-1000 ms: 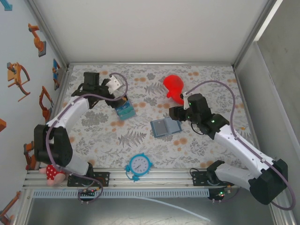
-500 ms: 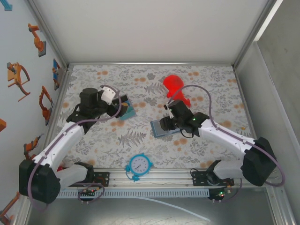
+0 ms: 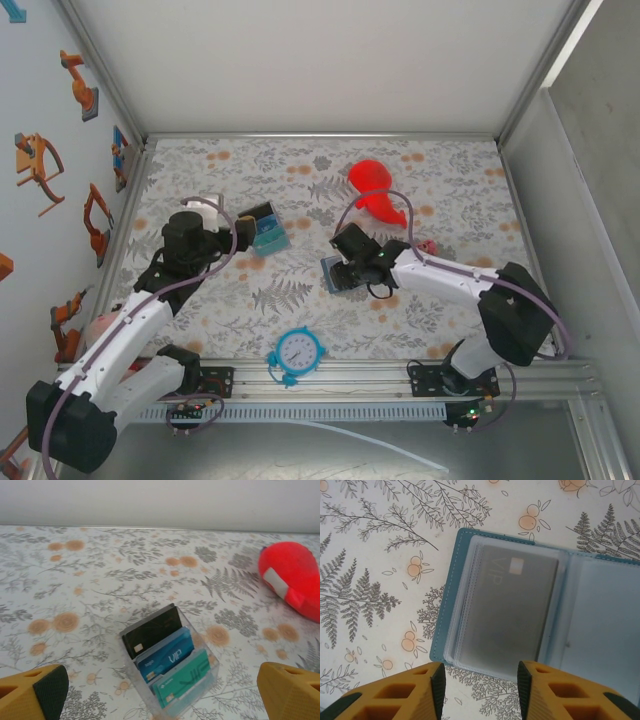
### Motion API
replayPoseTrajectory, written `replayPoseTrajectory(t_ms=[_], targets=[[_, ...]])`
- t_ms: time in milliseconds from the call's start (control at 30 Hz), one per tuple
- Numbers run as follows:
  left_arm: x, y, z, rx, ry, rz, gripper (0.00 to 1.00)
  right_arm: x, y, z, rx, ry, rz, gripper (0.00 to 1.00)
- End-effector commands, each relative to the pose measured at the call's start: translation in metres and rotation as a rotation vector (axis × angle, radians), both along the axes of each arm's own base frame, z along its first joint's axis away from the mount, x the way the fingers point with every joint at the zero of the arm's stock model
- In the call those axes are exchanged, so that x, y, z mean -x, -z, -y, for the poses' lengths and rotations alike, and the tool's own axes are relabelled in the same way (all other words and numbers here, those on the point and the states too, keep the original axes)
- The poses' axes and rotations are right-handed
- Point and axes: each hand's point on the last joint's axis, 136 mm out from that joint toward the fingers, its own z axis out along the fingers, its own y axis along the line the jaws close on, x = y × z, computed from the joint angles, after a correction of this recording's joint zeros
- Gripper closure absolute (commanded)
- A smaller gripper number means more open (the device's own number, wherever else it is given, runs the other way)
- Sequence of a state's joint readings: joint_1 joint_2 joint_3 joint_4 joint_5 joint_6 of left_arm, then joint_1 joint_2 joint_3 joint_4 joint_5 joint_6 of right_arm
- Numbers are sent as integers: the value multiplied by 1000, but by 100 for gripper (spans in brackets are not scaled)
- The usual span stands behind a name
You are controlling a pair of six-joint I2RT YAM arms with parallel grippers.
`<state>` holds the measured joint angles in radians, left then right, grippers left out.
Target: Take the credit cards out of the card holder
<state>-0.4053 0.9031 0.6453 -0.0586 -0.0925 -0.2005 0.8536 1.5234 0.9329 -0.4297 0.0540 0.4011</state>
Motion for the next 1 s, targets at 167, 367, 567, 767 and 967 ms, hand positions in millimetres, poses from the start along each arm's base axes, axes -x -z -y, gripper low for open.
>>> replayPoseTrajectory(t_ms=[167, 367, 567, 767, 967], targets=[[-3, 4, -17, 91, -146, -7, 3, -9, 15, -5, 59, 19, -14, 59], [-4, 10, -24, 106, -199, -17, 3, -10, 25, -2, 95, 27, -23, 54], [-6, 9, -23, 109, -197, -11, 3, -9, 31, -4, 87, 31, -40, 48], [-7, 11, -22, 109, -193, -2, 3, -8, 38, -3, 94, 38, -56, 47], [-7, 9, -21, 111, -188, 5, 3, -6, 48, 2, 77, 60, -83, 46]])
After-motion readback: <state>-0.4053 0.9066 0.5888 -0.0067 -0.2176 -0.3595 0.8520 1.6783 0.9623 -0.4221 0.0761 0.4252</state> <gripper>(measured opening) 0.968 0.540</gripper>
